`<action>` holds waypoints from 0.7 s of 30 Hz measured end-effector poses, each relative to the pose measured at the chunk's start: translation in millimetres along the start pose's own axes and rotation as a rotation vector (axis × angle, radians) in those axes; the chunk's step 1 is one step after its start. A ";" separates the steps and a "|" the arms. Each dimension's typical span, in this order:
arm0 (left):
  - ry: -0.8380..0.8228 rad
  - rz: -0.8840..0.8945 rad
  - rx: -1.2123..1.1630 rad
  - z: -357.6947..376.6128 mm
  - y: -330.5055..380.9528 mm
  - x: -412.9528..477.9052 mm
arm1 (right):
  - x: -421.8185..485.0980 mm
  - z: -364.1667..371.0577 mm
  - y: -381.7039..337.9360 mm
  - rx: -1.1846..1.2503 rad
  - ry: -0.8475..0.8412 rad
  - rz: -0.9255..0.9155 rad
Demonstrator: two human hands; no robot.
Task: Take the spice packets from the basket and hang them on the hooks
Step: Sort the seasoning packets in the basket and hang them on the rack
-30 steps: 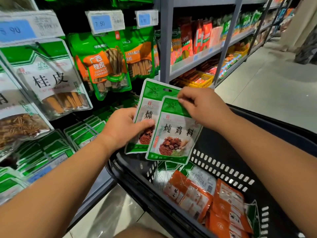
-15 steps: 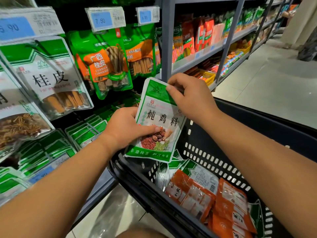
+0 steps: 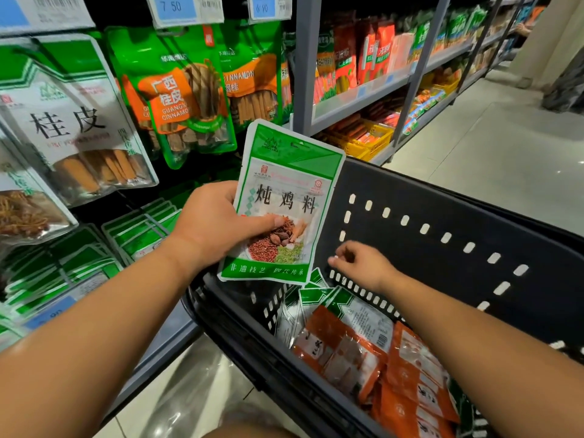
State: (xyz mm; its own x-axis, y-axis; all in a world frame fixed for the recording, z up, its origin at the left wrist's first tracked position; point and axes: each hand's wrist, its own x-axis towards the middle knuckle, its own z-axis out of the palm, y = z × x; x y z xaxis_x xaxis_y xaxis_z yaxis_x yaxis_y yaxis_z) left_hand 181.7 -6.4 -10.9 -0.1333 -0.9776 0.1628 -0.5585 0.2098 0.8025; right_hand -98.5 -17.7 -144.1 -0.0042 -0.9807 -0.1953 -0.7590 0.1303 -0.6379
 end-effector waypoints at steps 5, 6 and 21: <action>-0.005 -0.004 0.027 1.2 1.5 1.4 | 10.4 44.3 39.0 -0.194 -0.338 0.137; -0.005 -0.006 0.032 1.1 1.6 1.4 | 10.2 51.0 43.1 -0.231 -0.381 0.145; -0.004 0.004 0.077 3.2 0.0 3.4 | 3.8 6.8 33.2 0.249 -0.311 0.138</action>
State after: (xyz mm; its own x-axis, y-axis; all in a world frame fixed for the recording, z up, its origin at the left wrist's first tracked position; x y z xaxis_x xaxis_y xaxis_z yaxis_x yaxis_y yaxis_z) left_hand 178.7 -9.7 -12.2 -0.1385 -0.9768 0.1636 -0.6194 0.2143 0.7552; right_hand -119.2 -16.0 -171.1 0.1309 -0.8658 -0.4829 -0.5846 0.3260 -0.7429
